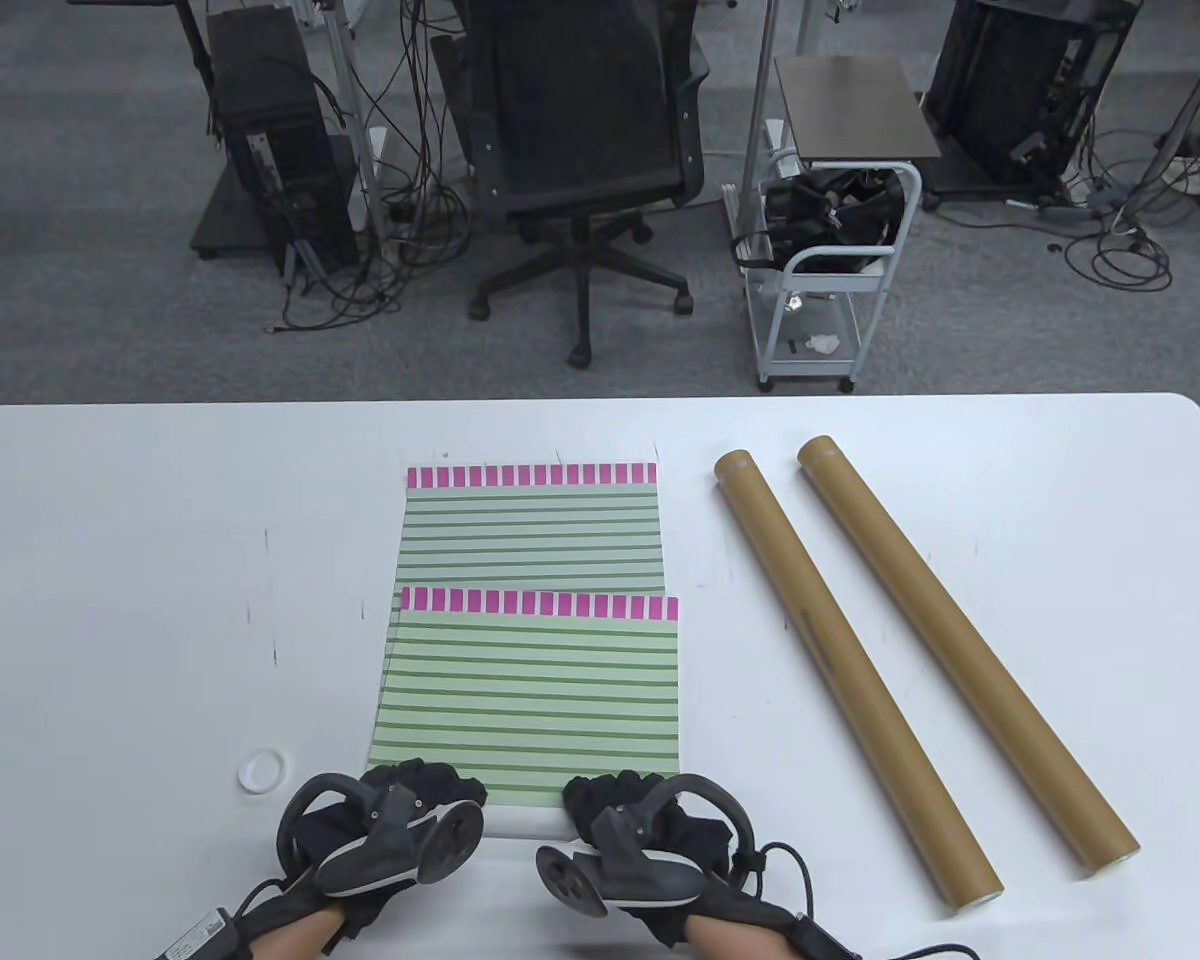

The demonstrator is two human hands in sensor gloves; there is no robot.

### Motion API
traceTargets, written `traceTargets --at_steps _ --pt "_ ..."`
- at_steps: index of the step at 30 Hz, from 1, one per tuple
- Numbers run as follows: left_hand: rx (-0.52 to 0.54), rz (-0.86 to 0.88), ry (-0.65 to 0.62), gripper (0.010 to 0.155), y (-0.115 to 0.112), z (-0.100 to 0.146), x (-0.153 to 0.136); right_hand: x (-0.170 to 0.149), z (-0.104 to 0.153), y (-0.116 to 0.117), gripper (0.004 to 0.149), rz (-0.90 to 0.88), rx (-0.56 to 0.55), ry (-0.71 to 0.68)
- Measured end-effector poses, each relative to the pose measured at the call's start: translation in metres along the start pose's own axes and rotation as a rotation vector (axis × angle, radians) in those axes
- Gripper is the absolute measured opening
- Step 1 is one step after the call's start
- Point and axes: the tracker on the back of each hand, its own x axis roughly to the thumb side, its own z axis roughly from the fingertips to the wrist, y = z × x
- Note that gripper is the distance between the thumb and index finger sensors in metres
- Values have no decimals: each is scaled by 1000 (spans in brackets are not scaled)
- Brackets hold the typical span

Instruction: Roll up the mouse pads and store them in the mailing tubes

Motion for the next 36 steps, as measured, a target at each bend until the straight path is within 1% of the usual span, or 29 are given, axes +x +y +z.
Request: traceTargets --at_steps 2,4,6,8,11,13,14,16,18,21,24,27,30,33,34,36 --pt "-8 -17 -6 48 0 -1 2 -2 0 -2 56 1 -22 13" --pt "1 -47 -17 49 0 0 3 -3 0 -4 54 -14 2 -2" --pt "3 -15 -47 53 0 4 5 -2 3 -5 54 5 46 -22" --pt "-6 -24 -64 53 1 5 5 -1 3 -6 54 27 32 -32" --pt "-12 -15 -59 55 1 3 3 -3 1 -5 53 4 45 -24" --pt "14 -5 -64 52 2 5 4 -5 -1 -5 52 -29 55 -17" --pt "9 -24 -89 48 4 6 5 -5 -1 -5 52 -33 57 -20" --pt "-26 -99 -143 57 6 8 8 -2 -2 -5 53 9 65 -34" --pt "5 -99 -123 56 6 9 9 -2 -2 -5 53 18 69 -34" --pt "25 -54 -97 49 5 7 8 -6 -1 -4 53 -32 66 -16" --pt "7 -19 -78 47 5 5 7 -11 0 -4 52 -71 46 9" --pt "-8 -6 -60 46 3 2 5 -17 5 -9 55 -109 -23 33" --pt "-27 35 -50 46 2 -1 1 -19 6 -11 54 -93 -29 39" --pt "-33 31 -52 46 1 -1 1 -19 4 -9 51 -83 -39 50" --pt "-33 18 -58 47 0 -1 1 -20 3 -9 50 -97 -35 49" --pt "-26 -34 -79 54 0 0 3 -22 2 -8 49 -135 -14 52"
